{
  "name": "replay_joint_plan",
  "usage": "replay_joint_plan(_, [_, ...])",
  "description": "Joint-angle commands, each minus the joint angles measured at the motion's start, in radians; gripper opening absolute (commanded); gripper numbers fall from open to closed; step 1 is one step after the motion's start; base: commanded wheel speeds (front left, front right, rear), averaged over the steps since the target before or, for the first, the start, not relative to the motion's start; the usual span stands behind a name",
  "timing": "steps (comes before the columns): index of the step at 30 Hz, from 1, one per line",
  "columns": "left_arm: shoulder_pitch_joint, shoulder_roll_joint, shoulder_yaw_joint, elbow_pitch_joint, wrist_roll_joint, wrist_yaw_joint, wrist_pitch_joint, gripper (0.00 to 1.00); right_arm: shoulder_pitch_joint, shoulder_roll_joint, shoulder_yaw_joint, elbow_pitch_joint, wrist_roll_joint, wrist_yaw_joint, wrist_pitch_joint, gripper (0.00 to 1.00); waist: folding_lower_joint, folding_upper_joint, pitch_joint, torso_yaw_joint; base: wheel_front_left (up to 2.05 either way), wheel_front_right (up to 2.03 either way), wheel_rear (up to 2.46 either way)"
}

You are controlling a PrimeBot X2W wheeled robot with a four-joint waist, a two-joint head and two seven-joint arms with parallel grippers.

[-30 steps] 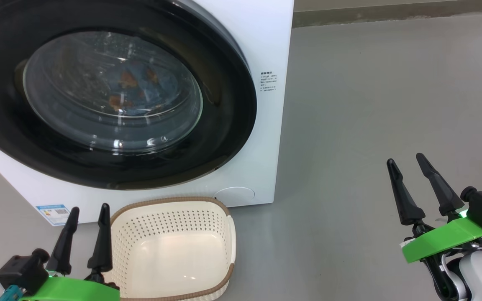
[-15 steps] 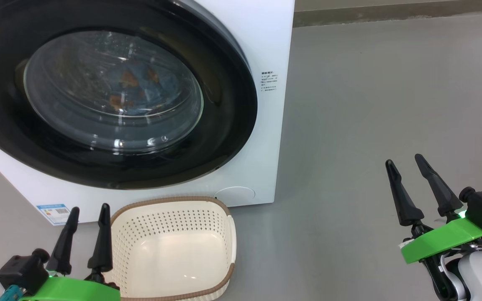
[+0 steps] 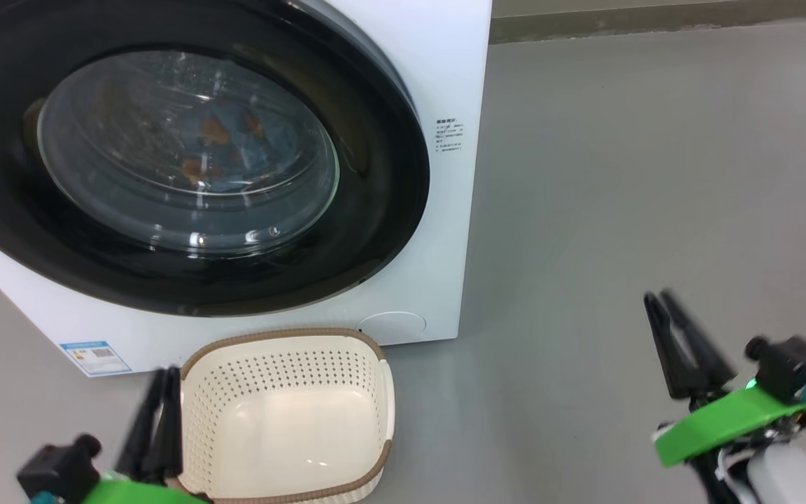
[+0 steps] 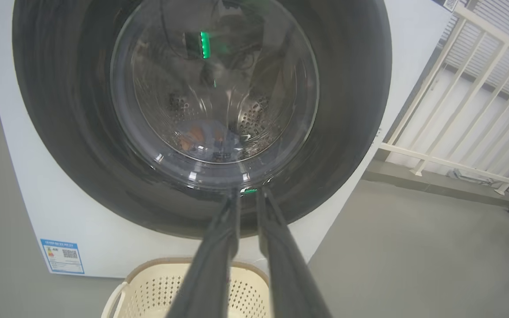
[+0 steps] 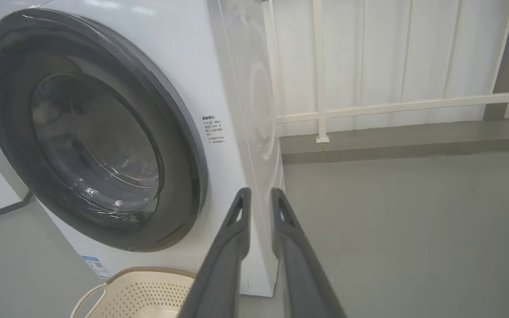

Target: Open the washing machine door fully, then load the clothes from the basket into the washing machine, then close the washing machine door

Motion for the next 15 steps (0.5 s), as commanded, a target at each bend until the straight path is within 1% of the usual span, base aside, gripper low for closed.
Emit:
replay_joint_plan(1, [-0.006, 0.003, 0.004, -0.007, -0.008, 0.000, 0.002, 0.00, -0.006, -0.004, -0.005, -0.009, 0.008, 0.000, 0.002, 0.00, 0.0000, 0.0000, 0.000, 0.000, 0.00, 0.00, 0.00])
replay_joint_plan(3, [-0.006, 0.001, 0.008, -0.008, -0.025, 0.000, 0.008, 0.00, -0.005, -0.001, -0.010, -0.010, 0.027, 0.000, 0.007, 0.00, 0.0003, 0.0000, -0.001, 0.001, 0.00, 0.00, 0.00])
replay_joint_plan(7, [-0.005, -0.003, 0.016, -0.011, -0.059, 0.000, 0.020, 0.00, -0.001, 0.005, -0.020, -0.012, 0.064, 0.000, 0.018, 0.00, 0.0022, 0.0000, -0.003, 0.002, 0.00, 0.00, 0.00])
replay_joint_plan(11, [-0.005, -0.008, 0.023, -0.012, -0.093, 0.000, 0.032, 0.00, 0.001, 0.012, -0.029, -0.011, 0.100, 0.000, 0.029, 0.00, 0.0002, 0.0000, -0.002, 0.003, 0.00, 0.00, 0.00])
replay_joint_plan(15, [-0.006, -0.012, 0.031, -0.013, -0.127, -0.001, 0.044, 0.00, 0.002, 0.018, -0.039, -0.012, 0.136, 0.000, 0.040, 0.00, 0.0001, 0.0000, -0.002, 0.004, 0.00, 0.00, 0.00])
